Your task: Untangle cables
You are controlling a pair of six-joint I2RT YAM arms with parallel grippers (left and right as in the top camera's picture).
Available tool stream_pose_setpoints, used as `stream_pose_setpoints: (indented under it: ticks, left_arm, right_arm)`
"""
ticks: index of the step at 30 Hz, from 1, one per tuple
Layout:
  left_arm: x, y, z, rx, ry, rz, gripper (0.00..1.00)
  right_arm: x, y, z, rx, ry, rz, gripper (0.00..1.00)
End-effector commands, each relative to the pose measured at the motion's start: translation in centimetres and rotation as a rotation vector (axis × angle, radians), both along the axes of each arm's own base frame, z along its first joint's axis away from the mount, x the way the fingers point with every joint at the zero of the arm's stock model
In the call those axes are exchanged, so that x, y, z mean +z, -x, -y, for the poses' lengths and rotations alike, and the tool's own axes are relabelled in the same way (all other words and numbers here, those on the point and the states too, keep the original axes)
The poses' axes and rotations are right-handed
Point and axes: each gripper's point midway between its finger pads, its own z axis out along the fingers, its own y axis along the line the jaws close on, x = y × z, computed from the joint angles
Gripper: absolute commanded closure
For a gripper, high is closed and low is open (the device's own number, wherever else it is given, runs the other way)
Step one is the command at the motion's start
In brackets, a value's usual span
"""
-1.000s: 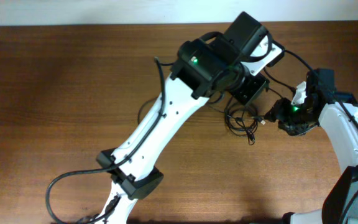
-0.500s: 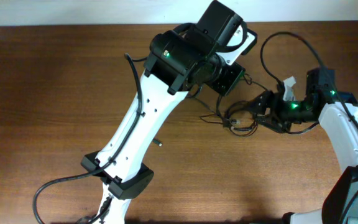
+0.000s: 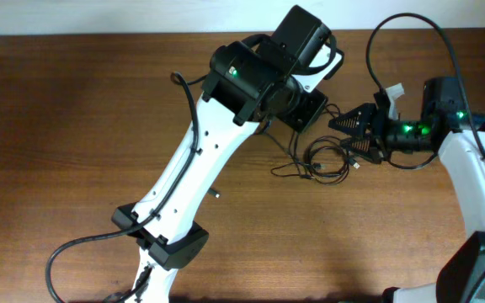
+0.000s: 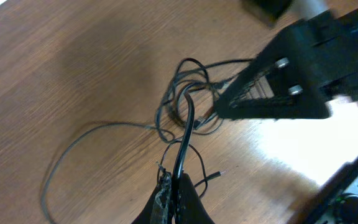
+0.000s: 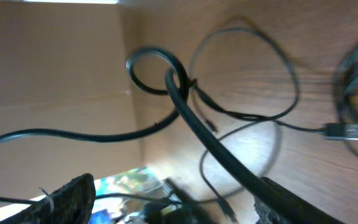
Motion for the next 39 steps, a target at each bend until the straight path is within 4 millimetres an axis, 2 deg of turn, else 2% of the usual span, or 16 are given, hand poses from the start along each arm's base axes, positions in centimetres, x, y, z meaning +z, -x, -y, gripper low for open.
stream_pose_setpoints:
  ticks: [1, 4, 7, 11, 16, 19, 20, 25, 29, 30, 33, 34, 36, 37, 39]
  left_arm:
    - [0.9, -0.3, -1.4, 0.03, -0.034, 0.053, 1.0]
    - [0.9, -0.2, -1.3, 0.028, -0.033, 0.049, 1.0]
    - [0.8, 0.3, -1.2, 0.014, -0.029, 0.028, 1.0]
    - [0.8, 0.8, -0.8, -0.005, -0.007, 0.004, 1.0]
    - [1.0, 1.2, -0.5, -0.024, 0.032, -0.026, 1.0]
    - [1.2, 1.2, -0.6, -0.027, 0.056, -0.038, 1.0]
    - [1.3, 1.0, -0.8, -0.023, 0.06, -0.04, 1.0]
    - [1.7, 1.1, -1.0, -0.025, 0.085, -0.049, 1.0]
    - [2.5, 1.3, -1.4, -0.021, 0.098, -0.037, 1.0]
    - [2.9, 1.4, -1.6, -0.022, 0.104, -0.029, 1.0]
    - [3.6, 1.7, -1.8, -0.023, 0.115, -0.014, 1.0]
    - [3.7, 1.8, -1.8, -0.022, 0.116, -0.012, 1.0]
    - [3.8, 1.8, -1.9, -0.023, 0.117, -0.011, 1.0]
    - [3.8, 1.8, -1.9, -0.022, 0.117, -0.011, 1.0]
    - [3.8, 1.7, -1.9, -0.02, 0.116, -0.007, 1.0]
  right_arm:
    - [3.3, -0.1, 2.6, 0.016, 0.292, 0.18, 0.18]
    - [6.7, 0.2, 3.8, 0.065, 0.442, 0.301, 0.16]
    - [7.7, -0.6, 5.3, 0.128, 0.598, 0.439, 0.14]
    - [5.9, -1.1, 6.7, 0.259, 0.739, 0.513, 0.14]
    - [2.7, -1.4, 6.6, 0.354, 0.716, 0.458, 0.18]
    - [1.5, -0.7, 4.9, 0.472, 0.627, 0.483, 0.2]
    - [0.5, -0.7, 4.0, 0.521, 0.609, 0.473, 0.21]
    - [-1.4, -1.0, 2.3, 0.589, 0.595, 0.449, 0.24]
    - [-2.3, -1.4, 1.7, 0.609, 0.587, 0.444, 0.34]
    - [-2.4, -1.4, 1.7, 0.609, 0.585, 0.439, 0.4]
    - [-2.5, -1.4, 1.7, 0.609, 0.585, 0.438, 0.5]
    - [-2.5, -1.4, 1.7, 0.608, 0.584, 0.437, 0.58]
    - [-2.5, -1.4, 1.7, 0.6, 0.582, 0.428, 0.9]
    - [-2.4, -1.4, 1.7, 0.579, 0.575, 0.409, 0.96]
    - [-2.0, -1.4, 1.2, 0.556, 0.537, 0.399, 0.96]
